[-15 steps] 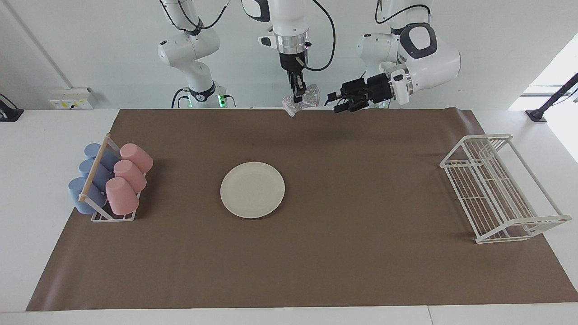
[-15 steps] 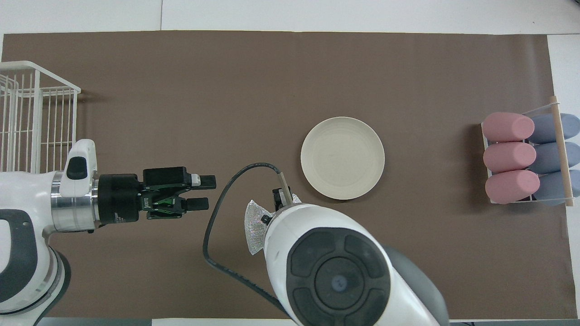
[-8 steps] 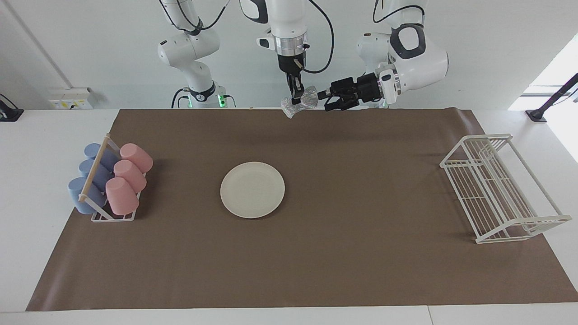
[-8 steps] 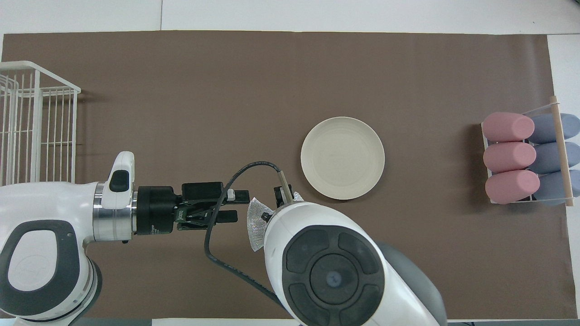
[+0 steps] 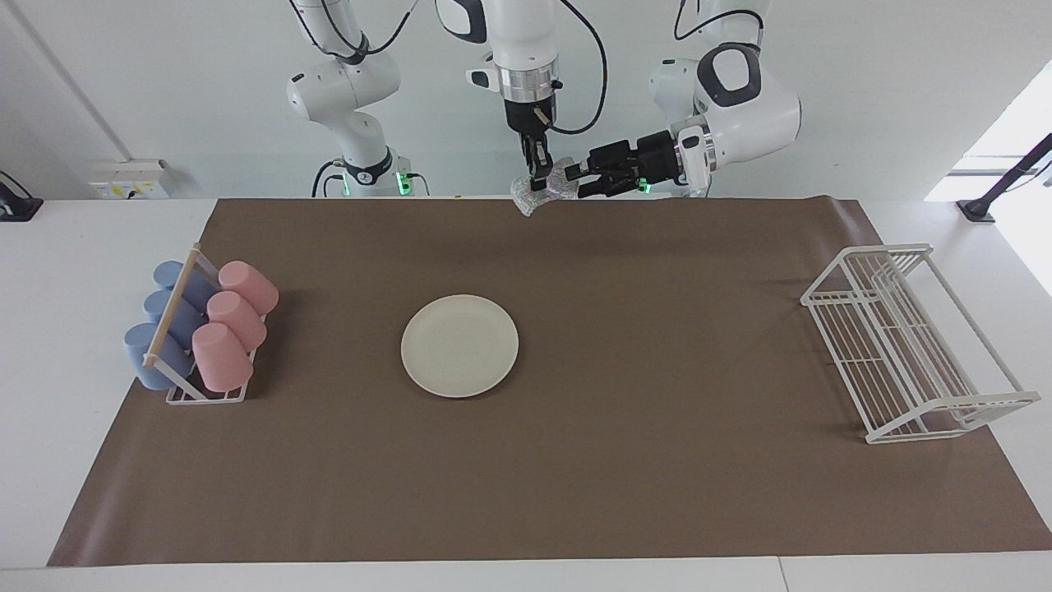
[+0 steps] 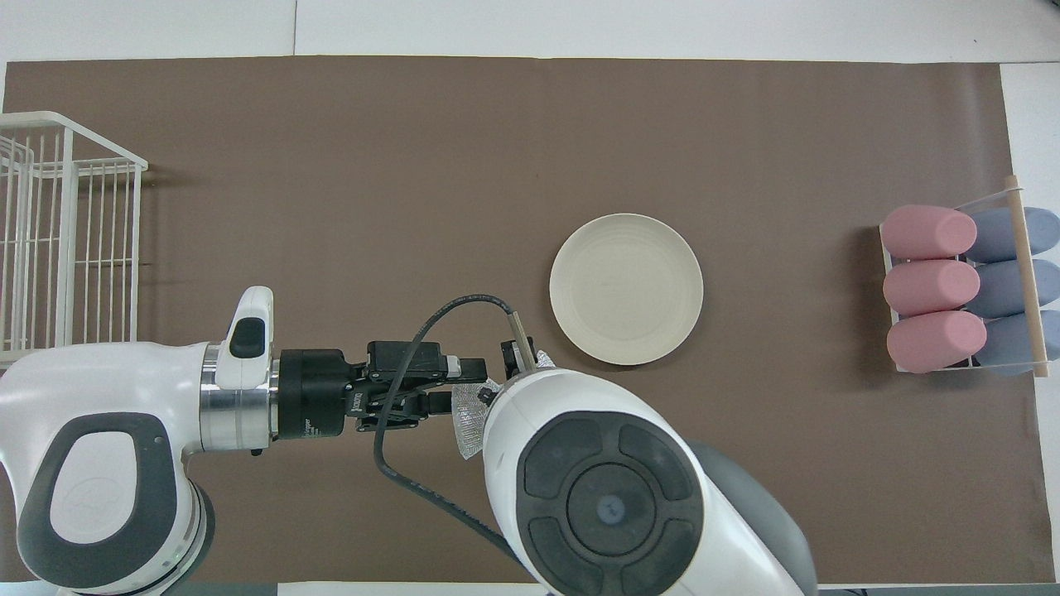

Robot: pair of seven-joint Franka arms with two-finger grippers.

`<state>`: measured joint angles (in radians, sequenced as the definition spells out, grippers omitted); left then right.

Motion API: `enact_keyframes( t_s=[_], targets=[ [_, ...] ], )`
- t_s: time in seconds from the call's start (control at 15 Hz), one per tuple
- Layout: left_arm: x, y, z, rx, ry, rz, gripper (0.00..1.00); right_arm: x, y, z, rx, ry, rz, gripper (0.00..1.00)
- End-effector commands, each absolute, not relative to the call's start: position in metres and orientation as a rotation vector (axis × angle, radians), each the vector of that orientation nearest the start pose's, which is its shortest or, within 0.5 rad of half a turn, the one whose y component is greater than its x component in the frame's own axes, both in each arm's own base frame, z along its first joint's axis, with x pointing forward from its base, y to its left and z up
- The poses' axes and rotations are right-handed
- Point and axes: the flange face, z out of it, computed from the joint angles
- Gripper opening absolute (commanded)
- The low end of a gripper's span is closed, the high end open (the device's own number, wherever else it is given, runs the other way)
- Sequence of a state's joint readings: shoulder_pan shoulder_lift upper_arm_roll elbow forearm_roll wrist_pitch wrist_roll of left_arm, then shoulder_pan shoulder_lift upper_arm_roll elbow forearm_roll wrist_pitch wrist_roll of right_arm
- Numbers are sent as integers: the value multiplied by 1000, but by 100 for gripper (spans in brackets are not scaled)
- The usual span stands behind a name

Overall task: Wipe plate with sponge
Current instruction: 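Grasp the sponge with the left gripper while the right gripper releases it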

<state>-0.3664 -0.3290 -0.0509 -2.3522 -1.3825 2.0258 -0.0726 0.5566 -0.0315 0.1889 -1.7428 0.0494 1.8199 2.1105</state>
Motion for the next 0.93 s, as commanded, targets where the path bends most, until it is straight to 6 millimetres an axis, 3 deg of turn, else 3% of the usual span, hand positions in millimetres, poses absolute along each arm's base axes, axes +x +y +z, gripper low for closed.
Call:
enact_keyframes(
  t_s=[0.0,0.53,0.6,0.66,0.73,0.8,0.86],
  targets=[
    [395,-240,500,1907,360,-318,0,414,385,584,-2335,1919,5,0],
    [393,-236,498,1899,365,-346,0,414,381,587,-2344,1907,5,0],
    [393,-236,498,1899,365,-346,0,414,379,588,-2377,1871,2,11],
    [394,-236,498,1898,366,-348,0,412,376,589,-2436,1817,0,44],
    [394,-236,498,1897,368,-349,0,413,373,588,-2462,1792,-2,91],
    [394,-235,498,1895,371,-354,0,415,366,589,-2480,1769,-9,100],
    [396,-231,498,1893,380,-350,0,420,355,594,-2493,1739,-20,100]
  ],
)
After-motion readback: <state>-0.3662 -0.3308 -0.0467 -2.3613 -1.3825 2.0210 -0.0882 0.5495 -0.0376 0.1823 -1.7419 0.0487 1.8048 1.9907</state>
